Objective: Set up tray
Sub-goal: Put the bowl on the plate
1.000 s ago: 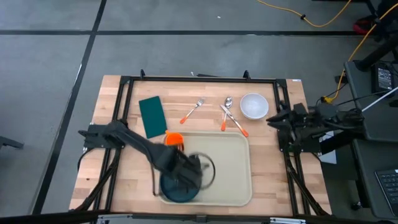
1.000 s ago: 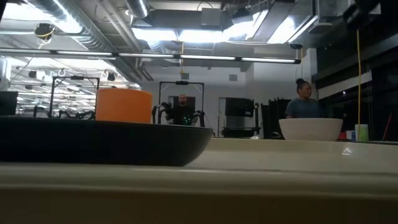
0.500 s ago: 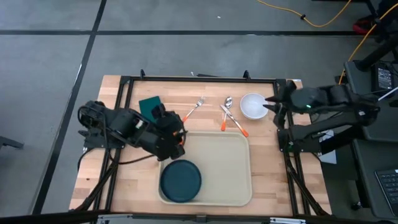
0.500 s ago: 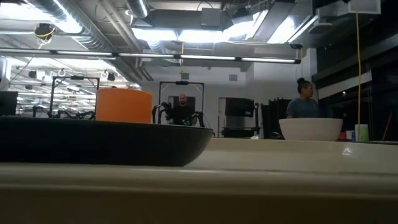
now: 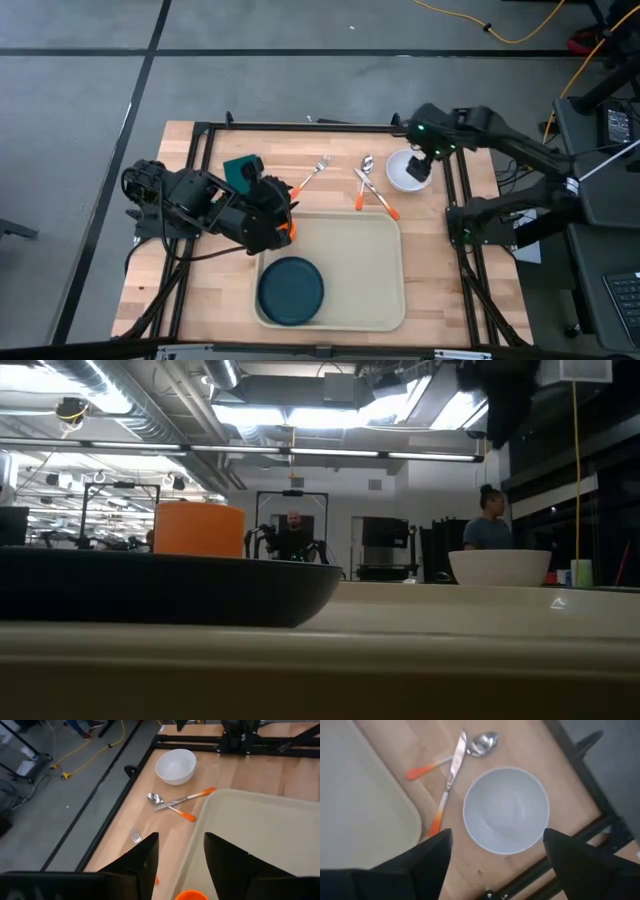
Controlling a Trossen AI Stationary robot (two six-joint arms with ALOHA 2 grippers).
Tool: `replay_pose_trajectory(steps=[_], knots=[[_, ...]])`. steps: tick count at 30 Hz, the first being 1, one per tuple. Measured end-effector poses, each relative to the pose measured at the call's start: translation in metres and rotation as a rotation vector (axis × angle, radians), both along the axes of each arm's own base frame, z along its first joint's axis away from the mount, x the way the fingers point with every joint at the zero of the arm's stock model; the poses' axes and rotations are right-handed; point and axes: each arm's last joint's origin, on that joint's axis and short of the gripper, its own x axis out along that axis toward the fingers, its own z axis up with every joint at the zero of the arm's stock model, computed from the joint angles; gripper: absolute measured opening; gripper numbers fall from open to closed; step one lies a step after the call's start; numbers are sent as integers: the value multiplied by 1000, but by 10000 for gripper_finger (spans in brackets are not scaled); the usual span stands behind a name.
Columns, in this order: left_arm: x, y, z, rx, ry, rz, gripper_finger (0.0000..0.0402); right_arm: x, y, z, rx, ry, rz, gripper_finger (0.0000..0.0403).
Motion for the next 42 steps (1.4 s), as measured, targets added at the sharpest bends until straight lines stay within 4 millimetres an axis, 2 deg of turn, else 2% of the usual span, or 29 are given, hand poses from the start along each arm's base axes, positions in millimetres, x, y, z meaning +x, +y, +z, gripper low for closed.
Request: replay_pose_trajectory(steps=[6,14,19,26,32,38,42], knots=[[0,0,0,13,-6,9,149,11,-20,-38,63,48,-48,318],[-1,1,-1,23,13,9,146,20,-21,-88,179,19,-61,318],[-2,2,-1,42,16,19,146,18,-20,-115,193,17,-101,318],[0,6,-1,59,27,20,145,17,-19,-140,208,55,-124,316],[1,8,-1,59,27,30,145,24,-23,-155,217,82,-110,300],[1,8,-1,58,27,29,145,33,-29,-168,210,94,-107,271],[1,8,-1,55,24,32,145,35,-31,-175,191,130,-114,234]])
